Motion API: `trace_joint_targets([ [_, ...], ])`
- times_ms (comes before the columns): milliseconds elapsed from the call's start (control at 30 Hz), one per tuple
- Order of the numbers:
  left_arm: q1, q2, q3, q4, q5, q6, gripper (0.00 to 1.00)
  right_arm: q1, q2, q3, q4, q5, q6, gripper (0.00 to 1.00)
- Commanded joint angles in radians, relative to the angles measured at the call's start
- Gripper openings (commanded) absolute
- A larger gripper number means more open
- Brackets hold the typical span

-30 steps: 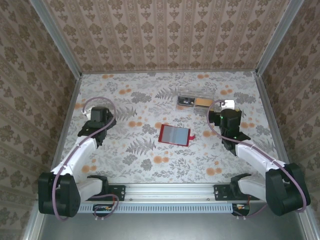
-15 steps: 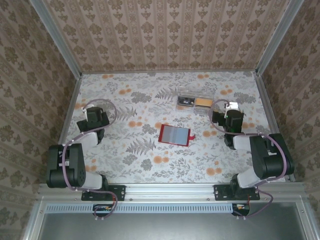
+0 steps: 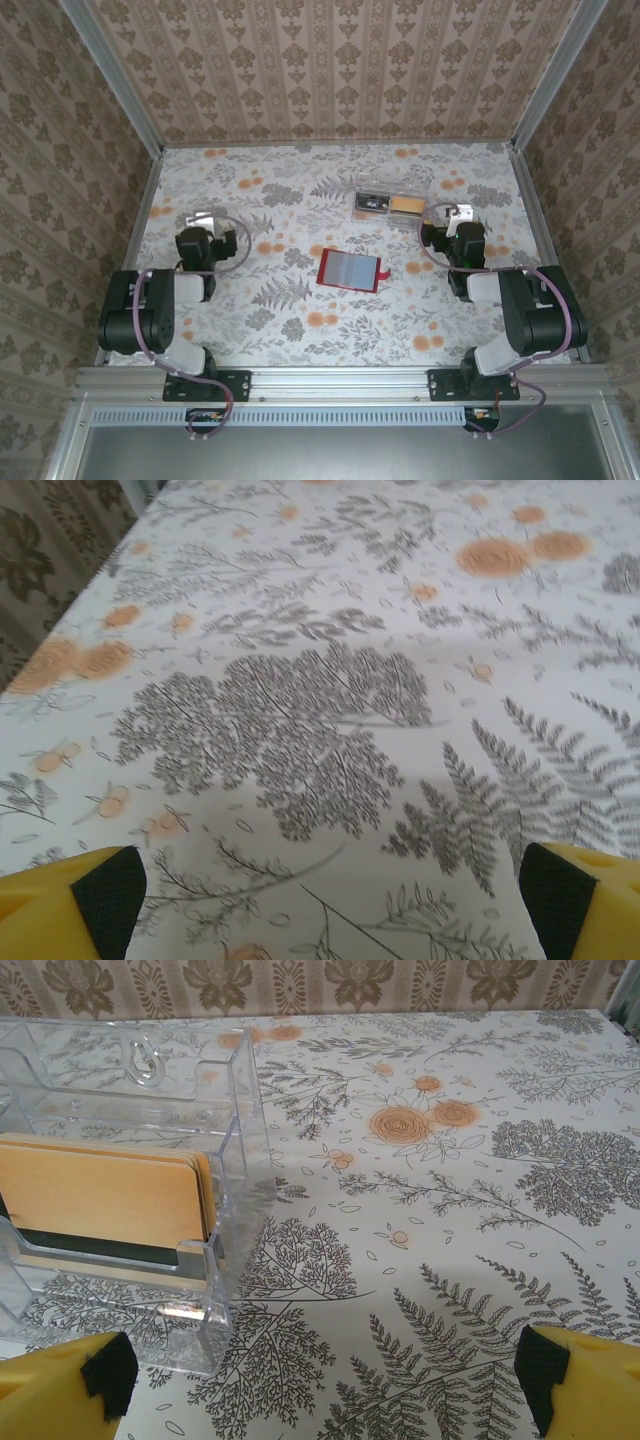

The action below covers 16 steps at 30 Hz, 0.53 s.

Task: Take the credit cards out of the card holder

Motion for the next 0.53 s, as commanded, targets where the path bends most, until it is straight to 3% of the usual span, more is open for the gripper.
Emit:
trace_joint_targets([
  [0,0.000,-0.005,-0.002,0.120,-0.001,0.039,1.00,0.000,0.006,0.008,0.029,-0.007,-0.001,1.00],
  [500,0.000,-0.006,-0.001,0.118,-0.001,0.038,1.00,0.001,0.006,0.009,0.027,-0.007,-0.002,1.00],
])
